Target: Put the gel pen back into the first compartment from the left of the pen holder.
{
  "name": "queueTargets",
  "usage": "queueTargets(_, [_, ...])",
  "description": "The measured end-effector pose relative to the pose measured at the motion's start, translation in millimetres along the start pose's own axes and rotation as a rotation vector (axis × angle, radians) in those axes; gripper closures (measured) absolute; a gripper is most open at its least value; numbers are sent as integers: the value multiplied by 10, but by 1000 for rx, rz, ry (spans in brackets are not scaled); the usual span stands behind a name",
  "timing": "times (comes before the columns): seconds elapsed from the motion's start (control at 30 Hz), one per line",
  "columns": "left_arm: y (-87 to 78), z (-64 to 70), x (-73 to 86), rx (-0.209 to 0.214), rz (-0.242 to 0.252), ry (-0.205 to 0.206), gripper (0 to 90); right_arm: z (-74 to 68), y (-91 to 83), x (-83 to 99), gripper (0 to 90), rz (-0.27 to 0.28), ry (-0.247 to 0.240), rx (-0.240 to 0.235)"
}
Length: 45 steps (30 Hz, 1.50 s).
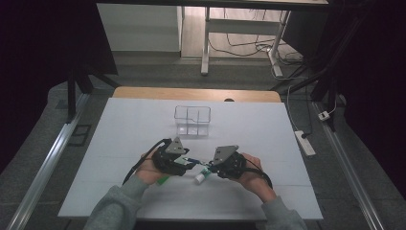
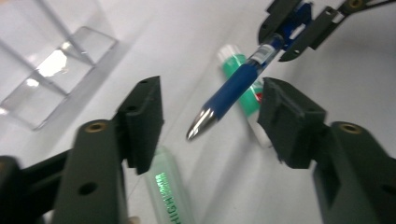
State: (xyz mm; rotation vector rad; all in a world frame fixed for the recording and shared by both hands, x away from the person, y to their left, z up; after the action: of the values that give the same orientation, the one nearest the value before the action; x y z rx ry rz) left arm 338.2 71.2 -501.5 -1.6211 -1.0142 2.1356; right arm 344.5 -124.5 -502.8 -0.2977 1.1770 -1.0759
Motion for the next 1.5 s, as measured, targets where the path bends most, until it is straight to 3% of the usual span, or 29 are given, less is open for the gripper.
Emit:
queueTargets(0.17, [-28, -32, 9, -7, 33, -47, 306, 60, -35, 37, 751, 66, 94, 36])
queueTargets(0.47, [-59, -98, 28, -2, 96, -125, 247, 152, -101, 101, 750, 143, 220, 58])
queueTargets(0.57, [-63, -118, 42, -5, 106, -141, 243, 164, -120, 108, 750, 160, 241, 67])
queueTargets(0.87, [-77, -137, 42, 19, 151, -182, 242, 173, -134, 104, 749, 203, 279, 73])
queueTargets(1.5, [55, -100, 5, 92, 214, -227, 275, 28, 12, 66, 747, 209, 259, 84])
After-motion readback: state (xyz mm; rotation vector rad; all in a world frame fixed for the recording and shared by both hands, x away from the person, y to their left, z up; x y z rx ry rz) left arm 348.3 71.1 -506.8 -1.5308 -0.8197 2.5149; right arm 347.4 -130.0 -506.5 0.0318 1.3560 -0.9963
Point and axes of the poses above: each handheld gripper's, and its own axes: y roughly forward along the jaws, x roughly out of its underside, z roughly to its right, the point moved 4 cm from there along y, roughly forward along the jaws, and after that the axes turned 14 degrees about x, right-handed, at the moved point
